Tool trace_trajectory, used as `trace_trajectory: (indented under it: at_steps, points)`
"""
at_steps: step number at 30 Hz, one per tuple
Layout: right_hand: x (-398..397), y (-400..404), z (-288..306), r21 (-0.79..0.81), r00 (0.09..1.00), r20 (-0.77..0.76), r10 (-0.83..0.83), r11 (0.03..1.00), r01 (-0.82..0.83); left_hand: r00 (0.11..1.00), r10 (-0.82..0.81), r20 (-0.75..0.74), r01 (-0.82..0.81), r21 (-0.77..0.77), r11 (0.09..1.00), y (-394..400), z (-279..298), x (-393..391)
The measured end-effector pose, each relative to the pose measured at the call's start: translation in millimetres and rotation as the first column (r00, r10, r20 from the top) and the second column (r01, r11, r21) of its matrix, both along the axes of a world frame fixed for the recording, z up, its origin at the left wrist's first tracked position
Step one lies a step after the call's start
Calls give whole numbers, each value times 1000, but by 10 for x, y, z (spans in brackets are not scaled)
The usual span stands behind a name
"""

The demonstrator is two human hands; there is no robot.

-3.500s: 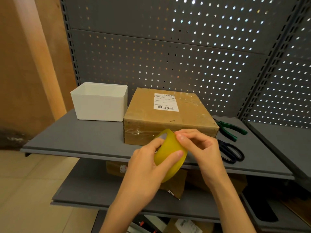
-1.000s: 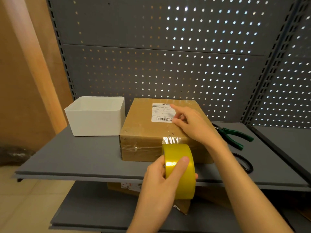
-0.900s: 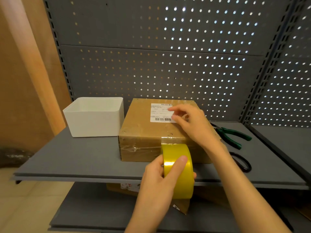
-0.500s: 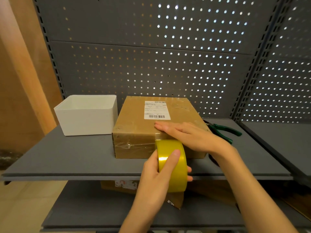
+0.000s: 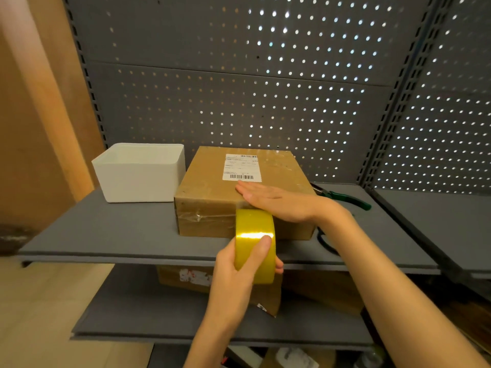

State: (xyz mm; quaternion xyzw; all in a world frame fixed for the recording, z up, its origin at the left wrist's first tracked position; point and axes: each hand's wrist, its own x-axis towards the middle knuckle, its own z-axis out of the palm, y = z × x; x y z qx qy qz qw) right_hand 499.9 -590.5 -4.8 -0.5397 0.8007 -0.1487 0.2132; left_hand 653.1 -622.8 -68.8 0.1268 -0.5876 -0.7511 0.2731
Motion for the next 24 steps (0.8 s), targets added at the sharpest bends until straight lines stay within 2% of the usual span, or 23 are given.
trace_trajectory:
  at_steps: [4, 8, 17, 20, 24]
  points:
    - [15, -2, -7, -5, 999, -42, 12, 1000, -12, 998, 57, 35, -55, -35, 998, 37, 37, 37]
    - [23, -33, -59, 2, 987, -162, 14, 1000, -14, 979, 141, 146, -146, 22, 989, 179, 23, 120]
    - [173, -34, -183, -119, 915, -397, -65, 993, 19, 967, 155, 203, -165, 31, 986, 227, 62, 168]
    - [189, -32, -210, -131, 902, -426, -75, 991, 21, 925, 301, 231, -294, -65, 954, 211, 105, 176]
    - [195, -38, -202, -131, 902, -423, -84, 991, 31, 832, 488, 264, -375, -379, 846, 30, 142, 91]
